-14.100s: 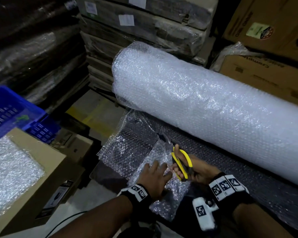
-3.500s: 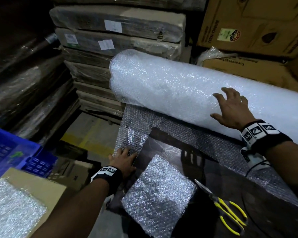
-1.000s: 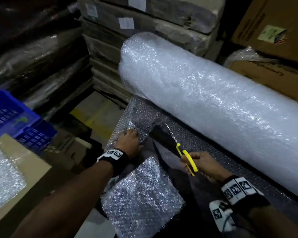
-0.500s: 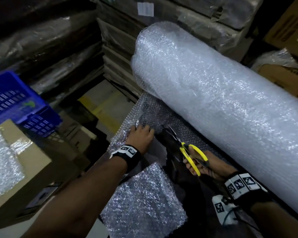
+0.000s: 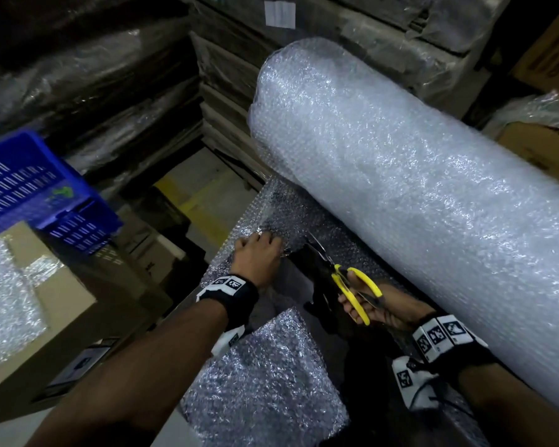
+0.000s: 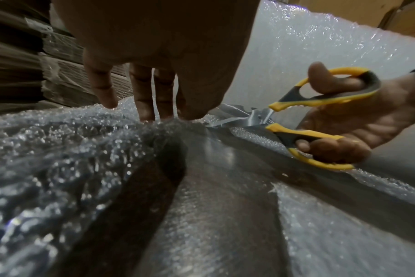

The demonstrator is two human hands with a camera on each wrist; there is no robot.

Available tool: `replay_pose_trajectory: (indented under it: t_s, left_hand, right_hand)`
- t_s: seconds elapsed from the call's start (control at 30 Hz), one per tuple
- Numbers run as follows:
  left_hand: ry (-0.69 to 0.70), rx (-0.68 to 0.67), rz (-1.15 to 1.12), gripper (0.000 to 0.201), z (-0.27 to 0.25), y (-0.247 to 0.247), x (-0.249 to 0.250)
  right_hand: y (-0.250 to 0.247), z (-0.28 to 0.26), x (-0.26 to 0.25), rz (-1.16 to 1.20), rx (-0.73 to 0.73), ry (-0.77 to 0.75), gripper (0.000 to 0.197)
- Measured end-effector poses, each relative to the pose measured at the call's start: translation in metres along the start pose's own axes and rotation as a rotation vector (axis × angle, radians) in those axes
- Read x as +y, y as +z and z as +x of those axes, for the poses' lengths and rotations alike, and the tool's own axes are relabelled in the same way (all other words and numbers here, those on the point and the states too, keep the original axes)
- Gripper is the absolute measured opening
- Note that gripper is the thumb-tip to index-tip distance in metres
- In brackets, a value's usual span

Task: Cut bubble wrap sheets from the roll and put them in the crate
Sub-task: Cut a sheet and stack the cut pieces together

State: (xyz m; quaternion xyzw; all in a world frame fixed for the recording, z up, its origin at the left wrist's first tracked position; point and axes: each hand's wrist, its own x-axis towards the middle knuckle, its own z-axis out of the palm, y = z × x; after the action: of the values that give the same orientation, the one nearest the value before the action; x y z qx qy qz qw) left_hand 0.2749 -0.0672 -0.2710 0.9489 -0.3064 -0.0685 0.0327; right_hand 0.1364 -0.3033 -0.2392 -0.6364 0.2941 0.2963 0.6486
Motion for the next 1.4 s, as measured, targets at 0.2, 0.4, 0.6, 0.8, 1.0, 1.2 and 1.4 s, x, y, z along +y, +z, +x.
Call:
replay_pose_trajectory:
  t_s: [0.2, 0.4, 0.6, 0.8, 1.0, 1.2, 1.4]
  left_hand:
    - [-0.017, -0.005, 0.023, 0.023, -0.003, 0.004, 0.0]
    - [-0.012, -0.03, 0.08, 0.02, -0.006, 0.007, 0.001]
    - [0.009, -0.043, 0.108, 0.043, -0.004, 0.003, 0.009]
    - [-0.024, -0.085, 0.162, 0.034, 0.003, 0.004, 0.014]
    - [-0.01, -0.075, 0.178, 0.033, 0.0, 0.003, 0.015]
    - [0.025, -0.082, 0.168, 0.038, 0.0, -0.001, 0.018]
    - [0.018, -0.084, 0.122, 0.037, -0.003, -0.001, 0.019]
  right_hand:
    - [0.005, 0.015, -0.019, -0.039, -0.011, -0.036, 0.111]
    - [0.002, 0.027, -0.03, -0.072, 0.02, -0.025, 0.093]
    - [0.002, 0.026, -0.039, -0.06, 0.008, -0.011, 0.068]
    - [0.004, 0.023, -0.04, -0.09, 0.031, 0.008, 0.081]
    - [0.003, 0.024, -0.046, -0.179, 0.063, 0.047, 0.068]
    - [0.003, 0.025, -0.056, -0.216, 0.058, 0.05, 0.072]
    - [0.003, 0.026, -0.057, -0.32, 0.151, 0.03, 0.053]
